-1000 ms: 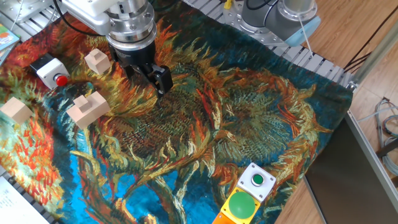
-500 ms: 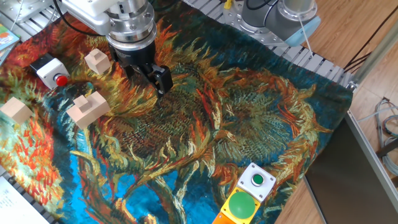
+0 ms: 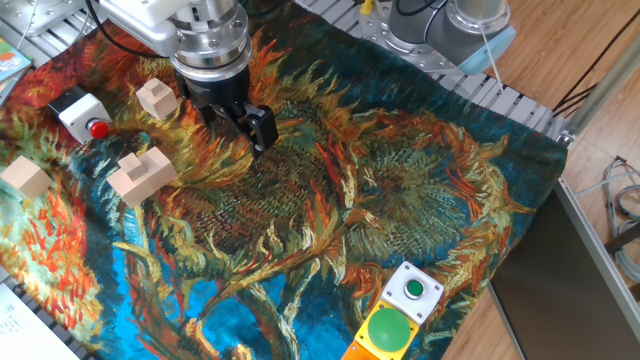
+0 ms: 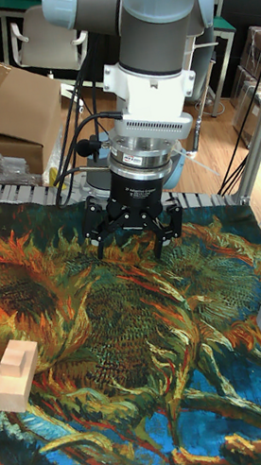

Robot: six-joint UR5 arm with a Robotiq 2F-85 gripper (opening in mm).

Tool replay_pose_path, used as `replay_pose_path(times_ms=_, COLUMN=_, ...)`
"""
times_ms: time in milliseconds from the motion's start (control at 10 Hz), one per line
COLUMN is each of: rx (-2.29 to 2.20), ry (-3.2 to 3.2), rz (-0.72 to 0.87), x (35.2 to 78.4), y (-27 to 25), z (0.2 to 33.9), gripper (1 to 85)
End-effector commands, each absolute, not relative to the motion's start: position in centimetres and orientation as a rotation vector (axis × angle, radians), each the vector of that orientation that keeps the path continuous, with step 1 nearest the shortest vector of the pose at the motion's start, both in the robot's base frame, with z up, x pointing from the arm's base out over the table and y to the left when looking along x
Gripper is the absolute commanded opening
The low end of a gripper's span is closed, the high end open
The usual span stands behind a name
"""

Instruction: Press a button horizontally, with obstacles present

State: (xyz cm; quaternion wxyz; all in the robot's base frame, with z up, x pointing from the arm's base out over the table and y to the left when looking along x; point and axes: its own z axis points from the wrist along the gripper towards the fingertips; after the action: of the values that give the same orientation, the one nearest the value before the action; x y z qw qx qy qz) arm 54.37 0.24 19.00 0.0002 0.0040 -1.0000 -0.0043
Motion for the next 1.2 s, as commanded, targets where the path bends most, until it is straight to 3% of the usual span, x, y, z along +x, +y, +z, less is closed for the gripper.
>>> replay_pose_path(times_ms=0, rx=0.091, ry=-3.354, rz=-0.119, x=59.9, y=2.2, z=19.7, gripper=1.3)
replay_pose_path(times_ms=100, rx=0.056, ry=-3.308, rz=-0.211, x=58.8, y=3.6, z=19.6, gripper=1.3)
replay_pose_path(times_ms=300, rx=0.075, ry=-3.351, rz=-0.174, x=59.9, y=3.0, z=19.7, gripper=1.3)
replay_pose_path(times_ms=400, rx=0.09, ry=-3.333, rz=-0.059, x=59.3, y=1.3, z=19.5, gripper=1.3)
replay_pose_path(times_ms=700, rx=0.179, ry=-3.371, rz=-0.011, x=60.4, y=0.7, z=19.7, gripper=1.3)
replay_pose_path(times_ms=1100, rx=0.207, ry=-3.319, rz=-0.104, x=59.1, y=2.1, z=19.5, gripper=1.3)
